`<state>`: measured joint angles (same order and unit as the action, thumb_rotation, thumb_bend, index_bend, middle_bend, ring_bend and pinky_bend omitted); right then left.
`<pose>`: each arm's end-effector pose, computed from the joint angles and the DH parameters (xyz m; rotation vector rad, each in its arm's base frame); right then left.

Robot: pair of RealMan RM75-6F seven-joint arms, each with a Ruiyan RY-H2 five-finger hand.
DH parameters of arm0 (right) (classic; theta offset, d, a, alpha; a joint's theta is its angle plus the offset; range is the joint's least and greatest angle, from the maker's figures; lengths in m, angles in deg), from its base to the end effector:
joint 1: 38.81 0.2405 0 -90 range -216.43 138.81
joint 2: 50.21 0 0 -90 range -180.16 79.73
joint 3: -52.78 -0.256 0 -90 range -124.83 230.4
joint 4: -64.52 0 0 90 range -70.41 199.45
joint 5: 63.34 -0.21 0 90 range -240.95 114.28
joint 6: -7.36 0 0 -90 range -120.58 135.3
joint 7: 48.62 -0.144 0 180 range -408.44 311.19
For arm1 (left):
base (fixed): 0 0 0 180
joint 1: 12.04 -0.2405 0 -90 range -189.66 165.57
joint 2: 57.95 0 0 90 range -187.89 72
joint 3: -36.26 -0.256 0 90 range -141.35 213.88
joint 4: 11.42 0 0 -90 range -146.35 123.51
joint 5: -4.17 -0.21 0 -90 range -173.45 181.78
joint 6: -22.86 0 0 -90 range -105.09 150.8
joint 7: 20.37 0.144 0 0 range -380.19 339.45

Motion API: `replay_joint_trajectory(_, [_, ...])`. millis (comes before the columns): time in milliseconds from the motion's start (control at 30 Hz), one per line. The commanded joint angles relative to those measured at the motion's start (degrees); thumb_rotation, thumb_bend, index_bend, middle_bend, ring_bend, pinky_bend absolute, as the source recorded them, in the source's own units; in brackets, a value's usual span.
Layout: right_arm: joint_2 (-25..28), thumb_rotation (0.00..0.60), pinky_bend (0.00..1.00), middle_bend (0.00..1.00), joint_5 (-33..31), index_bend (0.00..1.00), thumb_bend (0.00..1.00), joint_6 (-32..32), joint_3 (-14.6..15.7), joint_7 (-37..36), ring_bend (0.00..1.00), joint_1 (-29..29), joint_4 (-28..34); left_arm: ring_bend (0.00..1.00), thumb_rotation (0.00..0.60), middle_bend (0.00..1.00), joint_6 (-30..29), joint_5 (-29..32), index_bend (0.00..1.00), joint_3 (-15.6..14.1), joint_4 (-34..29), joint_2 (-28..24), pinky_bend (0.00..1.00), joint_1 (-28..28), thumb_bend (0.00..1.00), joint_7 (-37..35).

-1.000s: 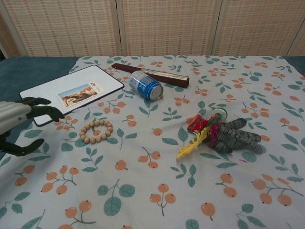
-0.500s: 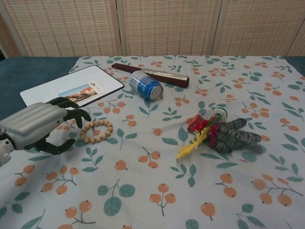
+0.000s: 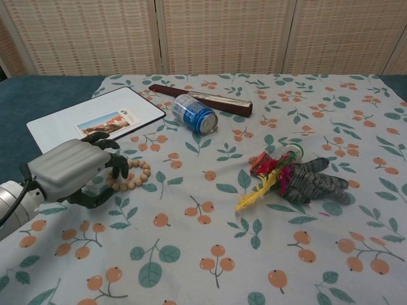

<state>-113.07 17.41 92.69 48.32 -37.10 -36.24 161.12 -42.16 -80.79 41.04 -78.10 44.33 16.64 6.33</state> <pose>-0.3144 -0.1728 0.1681 1.3264 -0.8376 0.7367 -0.2051 0.2831 -0.0661 -1.9015 -0.5848 -0.8168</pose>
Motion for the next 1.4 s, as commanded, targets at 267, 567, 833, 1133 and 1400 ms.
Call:
replay_joint_trajectory(267, [0.9,0.524,0.0,0.0,0.5,0.0,0.2,-0.1,0.2,-1.5,0.0,-0.3,0.6,0.15,0.6,0.44,1.1,1.0,0.4,-0.7,2.9,1.7,0.0,0.9,0.47,3.5])
replay_joint_trajectory(567, [1.1,0.523,0.0,0.0,0.7,0.0,0.2,0.1,0.3,-1.6,0.0,-0.4,0.8,0.21,0.6,0.53,2.0,2.5,0.48,-0.6,5.8,2.9,0.0,1.4,0.47,4.9])
replay_joint_trajectory(833, [1.0,0.523,0.0,0.0,0.7,0.0,0.2,-0.1,0.3,-1.6,0.0,-0.4,0.9,0.32,0.6,0.68,-1.9,1.4,0.65,-0.1,7.8,3.6,0.0,1.4,0.47,5.2])
replay_joint_trajectory(1133, [1.1,0.524,0.0,0.0,1.0,0.0,0.2,0.0,0.4,-2.0,0.0,-0.5,1.0,0.36,0.6,0.73,-3.3,3.1,0.7,4.0,3.8,-0.6,0.0,2.6,0.47,0.7])
replay_joint_trajectory(1400, [1.5,0.523,0.0,0.0,1.6,0.0,0.2,-0.1,0.7,-2.7,0.0,-0.6,1.2,0.37,0.6,0.73,9.7,25.6,0.7,18.5,-8.3,-10.5,0.0,6.3,0.51,-2.3])
